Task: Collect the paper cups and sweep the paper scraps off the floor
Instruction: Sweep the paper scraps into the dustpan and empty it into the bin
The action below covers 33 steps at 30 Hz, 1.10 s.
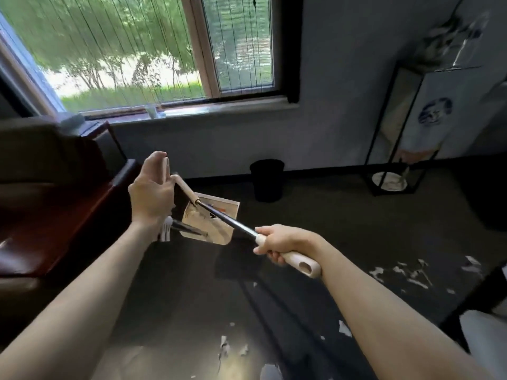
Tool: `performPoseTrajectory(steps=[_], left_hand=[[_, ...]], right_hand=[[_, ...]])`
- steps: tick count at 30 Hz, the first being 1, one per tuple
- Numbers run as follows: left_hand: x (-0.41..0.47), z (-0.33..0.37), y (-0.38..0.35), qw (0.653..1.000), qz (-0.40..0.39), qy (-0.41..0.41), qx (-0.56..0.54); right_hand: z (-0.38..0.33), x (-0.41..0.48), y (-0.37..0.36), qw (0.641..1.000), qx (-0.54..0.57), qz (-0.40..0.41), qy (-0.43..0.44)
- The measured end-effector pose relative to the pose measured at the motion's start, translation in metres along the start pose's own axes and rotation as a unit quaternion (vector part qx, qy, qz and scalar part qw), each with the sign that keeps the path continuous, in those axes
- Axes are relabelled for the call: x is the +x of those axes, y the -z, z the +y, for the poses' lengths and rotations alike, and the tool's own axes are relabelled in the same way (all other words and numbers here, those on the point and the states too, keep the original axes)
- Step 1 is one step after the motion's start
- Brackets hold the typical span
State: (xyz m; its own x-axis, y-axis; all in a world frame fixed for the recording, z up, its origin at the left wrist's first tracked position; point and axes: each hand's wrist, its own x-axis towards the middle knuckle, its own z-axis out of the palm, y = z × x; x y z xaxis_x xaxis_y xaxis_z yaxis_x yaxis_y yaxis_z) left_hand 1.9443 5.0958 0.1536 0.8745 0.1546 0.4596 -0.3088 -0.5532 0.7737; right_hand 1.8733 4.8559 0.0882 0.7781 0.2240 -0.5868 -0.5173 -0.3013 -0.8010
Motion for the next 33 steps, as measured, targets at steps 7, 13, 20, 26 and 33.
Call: performPoseTrajectory(steps=[7,13,20,26,33], left_hand=[[0.193,-0.051,-0.076,0.997,-0.032,-0.071,0.014],[0.340,-0.103,-0.156,0.989,-0.098,-0.101,0.042],[0.465,-0.154,-0.250,0.930,-0.236,-0.267,0.089],[0.496,-0.165,-0.302,0.856,-0.362,-0.330,0.164],[0.483,-0.173,-0.338,0.783,-0.410,-0.428,0.189]], right_hand=[[-0.107,0.122,0.071,0.999,0.033,0.040,0.010],[-0.169,0.226,0.133,0.994,0.050,0.092,0.011],[-0.206,0.324,0.192,0.982,0.119,0.149,-0.008],[-0.214,0.350,0.217,0.956,0.197,0.214,-0.040],[-0.209,0.347,0.221,0.923,0.267,0.272,-0.056]])
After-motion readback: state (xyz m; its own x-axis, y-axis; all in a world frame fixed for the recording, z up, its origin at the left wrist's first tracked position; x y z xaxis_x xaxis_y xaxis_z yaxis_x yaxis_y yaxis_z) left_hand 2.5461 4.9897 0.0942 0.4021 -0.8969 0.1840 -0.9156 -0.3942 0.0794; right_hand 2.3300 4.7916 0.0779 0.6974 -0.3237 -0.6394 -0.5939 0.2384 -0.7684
